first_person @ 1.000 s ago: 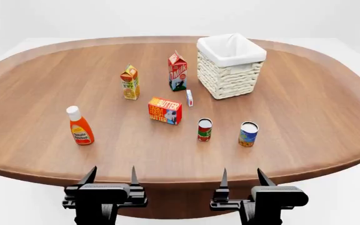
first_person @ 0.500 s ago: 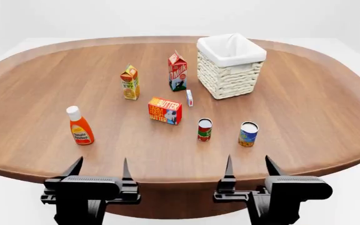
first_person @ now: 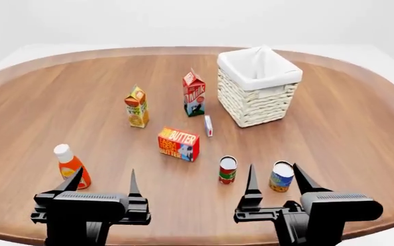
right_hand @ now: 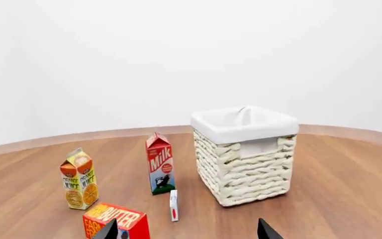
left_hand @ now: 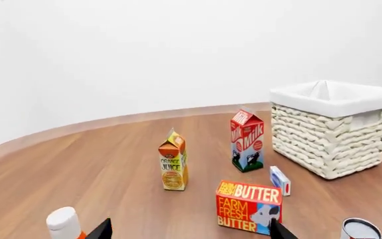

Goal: Pick up the cream cheese box and the butter, and put them in the basket.

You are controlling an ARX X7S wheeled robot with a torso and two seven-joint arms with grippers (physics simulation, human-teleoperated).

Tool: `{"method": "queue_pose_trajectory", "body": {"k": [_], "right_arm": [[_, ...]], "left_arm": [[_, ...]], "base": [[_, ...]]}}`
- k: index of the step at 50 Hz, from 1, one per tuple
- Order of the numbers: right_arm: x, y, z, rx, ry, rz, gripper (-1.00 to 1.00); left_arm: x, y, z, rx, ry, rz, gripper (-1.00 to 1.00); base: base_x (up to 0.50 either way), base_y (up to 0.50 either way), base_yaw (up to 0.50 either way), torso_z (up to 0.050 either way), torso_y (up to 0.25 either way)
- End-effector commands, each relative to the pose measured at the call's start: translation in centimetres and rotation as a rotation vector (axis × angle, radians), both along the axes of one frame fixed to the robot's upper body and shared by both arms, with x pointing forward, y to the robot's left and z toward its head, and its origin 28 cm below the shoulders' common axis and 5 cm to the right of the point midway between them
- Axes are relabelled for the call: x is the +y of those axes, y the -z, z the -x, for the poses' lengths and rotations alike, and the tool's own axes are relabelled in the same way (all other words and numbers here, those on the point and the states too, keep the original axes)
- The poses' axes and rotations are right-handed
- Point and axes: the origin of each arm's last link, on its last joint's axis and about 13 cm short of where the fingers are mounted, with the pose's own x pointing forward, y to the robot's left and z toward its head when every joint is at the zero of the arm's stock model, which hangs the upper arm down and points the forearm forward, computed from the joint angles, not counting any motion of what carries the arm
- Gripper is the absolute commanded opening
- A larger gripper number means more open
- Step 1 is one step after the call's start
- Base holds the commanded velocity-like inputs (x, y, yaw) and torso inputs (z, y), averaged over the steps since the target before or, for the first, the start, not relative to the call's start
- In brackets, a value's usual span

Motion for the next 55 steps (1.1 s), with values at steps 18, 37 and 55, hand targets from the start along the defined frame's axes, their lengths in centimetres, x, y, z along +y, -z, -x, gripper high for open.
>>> {"method": "queue_pose_trajectory", "body": {"k": [18, 37, 55], "right_arm": [[0.07, -0.07, 0.14, -0.004, -0.013, 0.007, 1.0], [0.36, 0.18, 0.17, 0.011, -0.001, 0.044, 1.0], [0.29, -0.28, 0.51, -0.039, -0.043, -0.014, 1.0]], "left_arm": [[-0.09, -0.18, 0.24, -0.006, 0.015, 0.006, 1.0], [-0.09, -0.28, 0.33, -0.009, 0.015, 0.005, 1.0], [-0.06, -0.23, 0.35, -0.008, 0.018, 0.007, 1.0]], "base": [[0.5, 0.0, 0.0, 0.0, 0.0], [0.44, 0.0, 0.0, 0.0, 0.001], [0.13, 0.0, 0.0, 0.0, 0.0]]}}
